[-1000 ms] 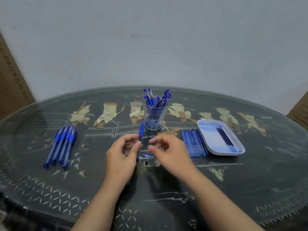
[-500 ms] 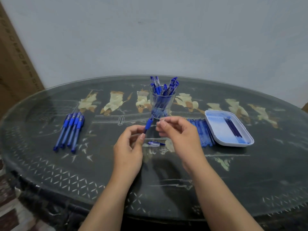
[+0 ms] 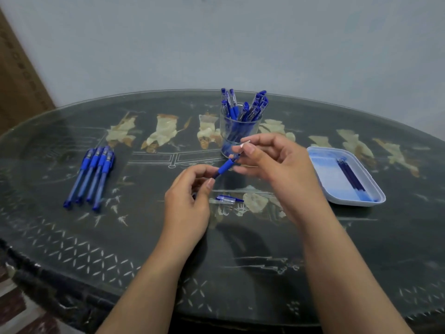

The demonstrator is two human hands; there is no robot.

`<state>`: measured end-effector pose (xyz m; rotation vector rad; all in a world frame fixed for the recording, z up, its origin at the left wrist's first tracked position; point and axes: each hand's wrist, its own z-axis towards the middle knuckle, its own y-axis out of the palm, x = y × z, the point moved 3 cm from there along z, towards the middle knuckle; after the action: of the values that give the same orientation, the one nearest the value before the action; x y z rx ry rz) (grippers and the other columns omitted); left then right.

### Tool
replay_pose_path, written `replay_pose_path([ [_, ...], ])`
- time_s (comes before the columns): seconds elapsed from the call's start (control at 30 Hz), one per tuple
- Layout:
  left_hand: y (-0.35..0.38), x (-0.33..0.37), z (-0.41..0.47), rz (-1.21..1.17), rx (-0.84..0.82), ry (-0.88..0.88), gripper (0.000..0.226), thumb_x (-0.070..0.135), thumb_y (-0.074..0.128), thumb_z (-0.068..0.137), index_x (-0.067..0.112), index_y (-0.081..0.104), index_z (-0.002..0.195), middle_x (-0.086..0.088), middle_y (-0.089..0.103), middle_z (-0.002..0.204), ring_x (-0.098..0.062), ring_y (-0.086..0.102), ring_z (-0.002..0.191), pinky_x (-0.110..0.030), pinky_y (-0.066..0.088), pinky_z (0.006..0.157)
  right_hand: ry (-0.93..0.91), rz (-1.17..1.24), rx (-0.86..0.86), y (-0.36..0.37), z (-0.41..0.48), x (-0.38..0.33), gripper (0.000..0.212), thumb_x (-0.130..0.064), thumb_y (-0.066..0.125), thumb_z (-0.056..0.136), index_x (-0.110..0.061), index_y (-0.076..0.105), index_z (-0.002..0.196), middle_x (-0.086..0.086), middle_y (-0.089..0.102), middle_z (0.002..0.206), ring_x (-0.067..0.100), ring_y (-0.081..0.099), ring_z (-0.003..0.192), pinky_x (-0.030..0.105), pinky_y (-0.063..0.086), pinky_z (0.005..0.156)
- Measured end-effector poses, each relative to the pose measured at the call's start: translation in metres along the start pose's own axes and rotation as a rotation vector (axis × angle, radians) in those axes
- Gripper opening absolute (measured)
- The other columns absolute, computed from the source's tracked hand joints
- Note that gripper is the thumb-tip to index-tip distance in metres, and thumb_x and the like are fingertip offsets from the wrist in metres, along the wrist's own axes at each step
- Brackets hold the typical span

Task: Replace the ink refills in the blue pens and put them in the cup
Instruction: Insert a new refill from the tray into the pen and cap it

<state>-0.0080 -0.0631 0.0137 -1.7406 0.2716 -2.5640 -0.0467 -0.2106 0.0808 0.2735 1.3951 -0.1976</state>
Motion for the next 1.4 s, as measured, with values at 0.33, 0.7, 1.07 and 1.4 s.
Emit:
replay_pose_path([
  [0.33,0.009,-0.001,0.003,0.001,-0.031,-0.001,0.036,-0.001,0.058,0.092,0.034,0.064,0.093,0.01,0.068,0.096,-0.003,0.062,0.09,-0.008,0.044,0.079,0.0,-0.124,-0.055,-0.012,0.005,0.005,0.01,0.0,0.063,0.091,-0.008,0.069,0.093,0.01,0.076,0.089,0.021,0.074,0.085,0.033,0.061,0.076],
  [0.7,0.011,-0.004,0.002,-0.023,-0.045,0.022,0.04,-0.004,0.06,0.09,0.036,0.062,0.091,0.008,0.069,0.095,-0.004,0.063,0.09,-0.009,0.044,0.08,0.019,-0.134,-0.085,-0.012,0.003,0.006,0.03,-0.023,0.065,0.087,-0.022,0.063,0.117,0.006,0.074,0.101,0.016,0.072,0.094,0.035,0.061,0.077],
  [1.07,0.01,-0.007,0.003,-0.071,-0.041,-0.011,0.04,-0.004,0.059,0.091,0.036,0.063,0.09,0.011,0.069,0.093,-0.002,0.064,0.09,-0.008,0.044,0.08,0.028,-0.009,-0.05,-0.002,0.002,0.014,0.017,-0.01,0.066,0.085,-0.011,0.069,0.103,0.013,0.076,0.094,0.025,0.074,0.089,0.033,0.062,0.074],
  [1.4,0.011,-0.009,0.004,-0.081,-0.039,-0.016,0.04,-0.005,0.06,0.09,0.035,0.064,0.09,0.009,0.07,0.094,-0.003,0.065,0.091,-0.01,0.045,0.081,-0.001,0.008,-0.003,0.0,0.0,0.015,0.011,-0.005,0.066,0.087,-0.005,0.068,0.097,0.017,0.075,0.092,0.028,0.075,0.085,0.031,0.062,0.073],
])
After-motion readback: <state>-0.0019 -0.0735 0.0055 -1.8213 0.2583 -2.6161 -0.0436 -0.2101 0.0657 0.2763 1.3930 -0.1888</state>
